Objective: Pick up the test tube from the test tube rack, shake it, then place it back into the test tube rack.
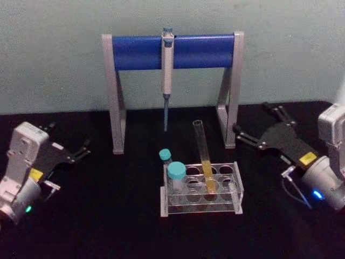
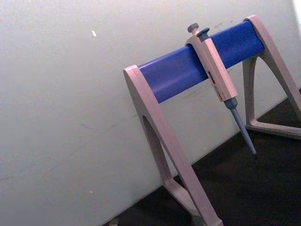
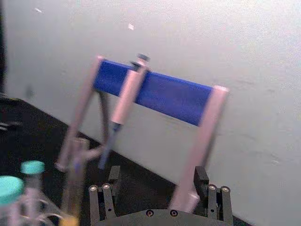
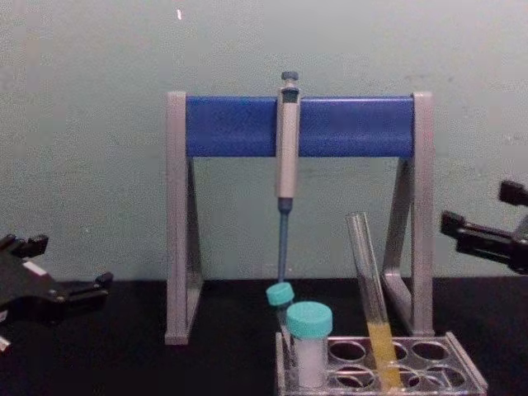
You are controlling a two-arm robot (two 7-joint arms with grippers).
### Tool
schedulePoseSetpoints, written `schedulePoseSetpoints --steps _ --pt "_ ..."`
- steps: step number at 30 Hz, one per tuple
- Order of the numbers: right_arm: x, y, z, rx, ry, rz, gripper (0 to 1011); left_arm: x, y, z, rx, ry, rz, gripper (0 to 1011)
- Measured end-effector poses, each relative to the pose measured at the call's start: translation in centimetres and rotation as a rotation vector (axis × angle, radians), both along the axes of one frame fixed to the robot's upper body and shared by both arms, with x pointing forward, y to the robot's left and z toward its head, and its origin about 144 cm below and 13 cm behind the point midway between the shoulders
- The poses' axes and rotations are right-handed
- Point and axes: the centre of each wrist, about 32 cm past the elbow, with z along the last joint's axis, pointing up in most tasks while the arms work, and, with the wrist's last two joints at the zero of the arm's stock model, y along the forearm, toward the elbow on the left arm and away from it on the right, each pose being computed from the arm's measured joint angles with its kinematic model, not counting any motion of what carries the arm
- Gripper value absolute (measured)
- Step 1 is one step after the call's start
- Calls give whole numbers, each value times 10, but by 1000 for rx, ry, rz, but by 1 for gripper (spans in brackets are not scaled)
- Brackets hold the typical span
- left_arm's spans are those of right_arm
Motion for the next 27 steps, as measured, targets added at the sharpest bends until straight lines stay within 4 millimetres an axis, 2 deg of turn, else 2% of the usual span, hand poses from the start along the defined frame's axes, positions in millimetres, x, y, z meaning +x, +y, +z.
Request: schedulePoseSetpoints --steps 15,27 --pt "12 24 1 60 114 231 1000 0 0 0 0 0 0 1001" --pt "19 34 1 42 207 260 1000 0 0 0 0 0 0 1001"
